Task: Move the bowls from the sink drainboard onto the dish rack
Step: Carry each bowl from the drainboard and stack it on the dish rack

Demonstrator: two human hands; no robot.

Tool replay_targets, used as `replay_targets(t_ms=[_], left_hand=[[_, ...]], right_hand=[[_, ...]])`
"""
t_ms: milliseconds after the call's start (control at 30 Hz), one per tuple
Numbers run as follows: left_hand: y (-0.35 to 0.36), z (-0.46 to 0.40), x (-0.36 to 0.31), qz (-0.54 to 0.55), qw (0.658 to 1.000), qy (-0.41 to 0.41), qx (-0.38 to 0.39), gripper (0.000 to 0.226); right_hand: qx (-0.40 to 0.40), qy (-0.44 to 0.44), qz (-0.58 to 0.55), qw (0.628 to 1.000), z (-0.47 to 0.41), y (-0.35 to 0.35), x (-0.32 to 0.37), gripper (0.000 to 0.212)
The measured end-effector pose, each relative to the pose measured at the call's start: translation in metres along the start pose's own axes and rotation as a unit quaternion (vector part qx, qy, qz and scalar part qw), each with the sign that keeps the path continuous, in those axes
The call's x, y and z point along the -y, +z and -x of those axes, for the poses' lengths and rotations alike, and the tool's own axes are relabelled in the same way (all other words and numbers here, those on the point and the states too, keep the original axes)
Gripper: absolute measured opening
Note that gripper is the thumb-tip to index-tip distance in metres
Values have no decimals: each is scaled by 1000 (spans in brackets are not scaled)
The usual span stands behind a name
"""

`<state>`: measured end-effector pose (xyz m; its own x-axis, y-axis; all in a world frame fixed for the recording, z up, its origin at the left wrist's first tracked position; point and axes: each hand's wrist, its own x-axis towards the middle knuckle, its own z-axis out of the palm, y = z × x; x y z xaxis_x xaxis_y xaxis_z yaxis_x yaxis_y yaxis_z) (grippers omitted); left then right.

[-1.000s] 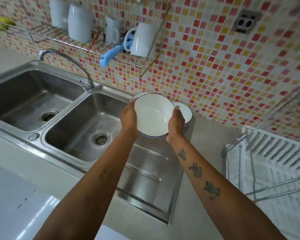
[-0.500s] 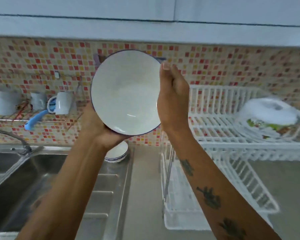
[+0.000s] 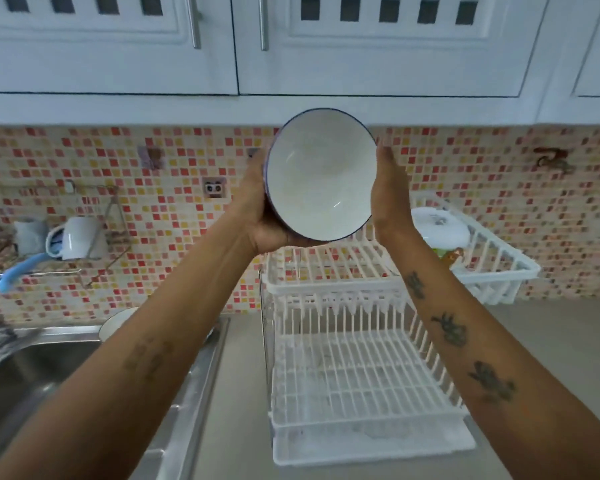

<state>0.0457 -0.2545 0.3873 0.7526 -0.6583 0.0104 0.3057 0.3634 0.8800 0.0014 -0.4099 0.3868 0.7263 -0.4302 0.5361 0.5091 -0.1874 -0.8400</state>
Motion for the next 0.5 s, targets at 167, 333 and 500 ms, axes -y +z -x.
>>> replay_targets(t_ms=[167, 333, 500], left_hand=[[20, -14, 8, -127, 988, 15, -87, 53], [11, -47, 29, -299, 923, 111, -218, 86], [8, -54, 63, -341, 900, 151, -225, 63]], right_hand=[[60, 193, 1, 979, -22, -22, -17, 65], [94, 280, -1, 955, -28, -35, -34, 65], [108, 310, 68, 942, -22, -37, -49, 64]])
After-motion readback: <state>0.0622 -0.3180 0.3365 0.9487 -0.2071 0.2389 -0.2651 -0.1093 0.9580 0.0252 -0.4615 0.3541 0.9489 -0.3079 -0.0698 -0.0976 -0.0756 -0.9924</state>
